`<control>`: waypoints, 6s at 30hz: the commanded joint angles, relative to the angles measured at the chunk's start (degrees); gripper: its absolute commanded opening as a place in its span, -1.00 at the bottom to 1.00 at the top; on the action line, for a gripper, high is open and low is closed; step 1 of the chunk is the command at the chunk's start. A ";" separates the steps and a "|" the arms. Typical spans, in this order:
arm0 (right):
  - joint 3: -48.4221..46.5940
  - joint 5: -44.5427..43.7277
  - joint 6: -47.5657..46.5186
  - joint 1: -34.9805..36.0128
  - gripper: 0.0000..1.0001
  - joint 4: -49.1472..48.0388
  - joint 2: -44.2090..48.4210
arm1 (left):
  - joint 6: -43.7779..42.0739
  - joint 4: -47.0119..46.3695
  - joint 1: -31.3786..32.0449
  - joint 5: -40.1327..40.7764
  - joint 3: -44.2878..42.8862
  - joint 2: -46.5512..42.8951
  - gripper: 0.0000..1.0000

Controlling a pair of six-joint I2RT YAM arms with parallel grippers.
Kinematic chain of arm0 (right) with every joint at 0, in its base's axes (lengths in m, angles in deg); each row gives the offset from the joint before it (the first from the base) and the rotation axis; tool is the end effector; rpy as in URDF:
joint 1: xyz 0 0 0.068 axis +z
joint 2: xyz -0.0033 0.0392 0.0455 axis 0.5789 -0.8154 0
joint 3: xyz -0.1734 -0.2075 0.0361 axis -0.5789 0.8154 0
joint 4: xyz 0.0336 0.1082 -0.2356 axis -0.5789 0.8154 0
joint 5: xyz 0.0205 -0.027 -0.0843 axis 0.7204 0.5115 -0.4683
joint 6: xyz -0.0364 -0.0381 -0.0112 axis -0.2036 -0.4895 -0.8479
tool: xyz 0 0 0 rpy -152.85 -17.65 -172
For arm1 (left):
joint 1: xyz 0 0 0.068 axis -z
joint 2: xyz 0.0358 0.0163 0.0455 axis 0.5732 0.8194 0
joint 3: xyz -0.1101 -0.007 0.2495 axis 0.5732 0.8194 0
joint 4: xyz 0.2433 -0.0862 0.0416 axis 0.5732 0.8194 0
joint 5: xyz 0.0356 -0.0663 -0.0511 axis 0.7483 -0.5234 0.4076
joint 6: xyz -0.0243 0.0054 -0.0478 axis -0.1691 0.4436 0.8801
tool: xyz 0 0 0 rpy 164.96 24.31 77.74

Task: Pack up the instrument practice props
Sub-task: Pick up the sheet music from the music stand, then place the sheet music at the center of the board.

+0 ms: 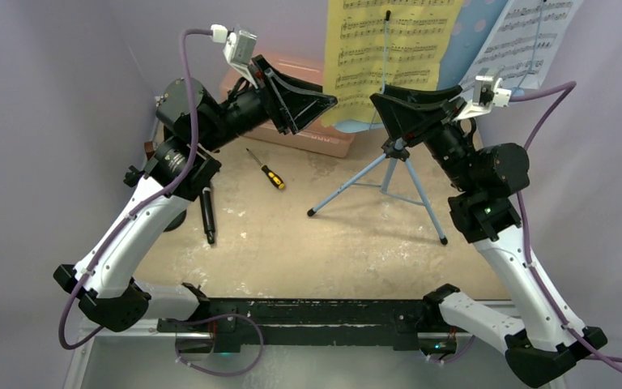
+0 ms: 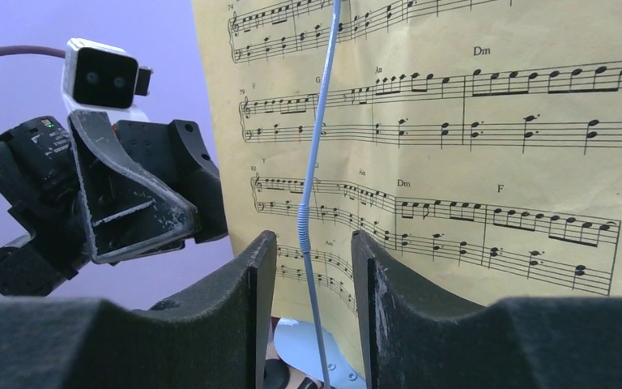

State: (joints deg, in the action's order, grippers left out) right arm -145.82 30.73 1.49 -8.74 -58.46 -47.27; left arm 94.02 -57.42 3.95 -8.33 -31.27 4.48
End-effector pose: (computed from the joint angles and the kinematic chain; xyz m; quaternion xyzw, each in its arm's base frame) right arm 0.1506 0.0853 0.5225 -0.1056 0.4284 0.4634 0.7685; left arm 0.1917 -0.1734 0.5517 0.1949 0.5645 -0.5649 0.5694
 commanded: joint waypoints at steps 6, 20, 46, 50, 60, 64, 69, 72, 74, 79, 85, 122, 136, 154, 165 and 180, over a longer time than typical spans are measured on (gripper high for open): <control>-2.40 -1.42 -0.60 0.89 -0.23 -2.35 -1.02 | -1.45 -0.78 1.27 0.92 -2.53 0.46 -0.20; -1.73 -2.71 -1.08 1.51 -0.58 -2.79 -0.73 | -3.25 -0.64 1.28 3.12 -3.40 2.01 -0.75; -1.40 -5.43 -1.57 1.62 -1.00 -1.65 0.03 | -18.10 7.42 1.28 30.05 3.64 -12.58 -1.00; -1.50 -5.52 -1.59 1.66 -1.00 -1.59 -0.14 | -20.13 8.97 1.30 34.44 4.14 -14.45 -1.00; -1.42 -6.46 -1.67 1.63 -1.00 -1.17 -0.06 | -24.81 15.67 1.32 48.87 4.18 -17.56 -1.00; -1.50 -6.74 -1.67 1.60 -1.00 -1.01 -0.01 | -26.48 17.67 1.29 55.66 4.99 -19.78 -1.00; -1.94 -6.74 -1.71 1.60 -1.00 -0.69 -0.40 | -28.21 21.23 1.33 62.89 5.43 -22.42 -1.00; -1.87 -6.75 -1.74 1.65 -1.00 -0.68 -0.50 | -28.35 23.60 1.27 66.62 6.36 -23.81 -1.00; -1.94 -6.55 -1.65 1.59 -1.00 -0.68 -0.74 | -28.01 25.04 1.32 67.54 7.36 -24.33 -1.00; -2.22 -5.87 -1.53 1.58 -0.99 -0.32 -1.21 | -26.50 30.00 1.33 68.88 9.38 -23.81 -1.00; -1.41 -6.17 -2.38 1.63 -0.71 -0.11 -0.28 | -23.91 35.14 1.28 66.82 12.23 -21.89 -1.00; 15.28 -15.29 -10.91 1.64 0.57 1.49 16.02 | 8.63 23.73 -30.39 35.25 52.18 -13.50 -1.00; 18.16 -16.68 -12.05 1.58 0.59 1.40 17.68 | 16.40 29.45 -30.39 43.57 61.17 -20.00 -1.00; 24.49 -15.27 -9.46 1.60 0.60 1.31 22.72 | 19.47 43.56 -30.39 50.00 57.57 -24.04 -1.00; 26.20 -14.64 -8.11 1.61 0.63 1.09 26.13 | 20.59 41.24 -30.28 42.59 58.57 -22.56 -1.00; 26.95 -17.49 -8.40 2.04 0.66 2.55 28.16 | 23.68 31.35 -25.40 40.43 59.04 -10.89 -1.00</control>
State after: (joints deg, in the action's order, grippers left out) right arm -119.00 15.30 -7.03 -6.89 -54.99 -19.73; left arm 115.57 -23.76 -22.92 30.12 28.57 -8.87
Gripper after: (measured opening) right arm 0.829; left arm 0.003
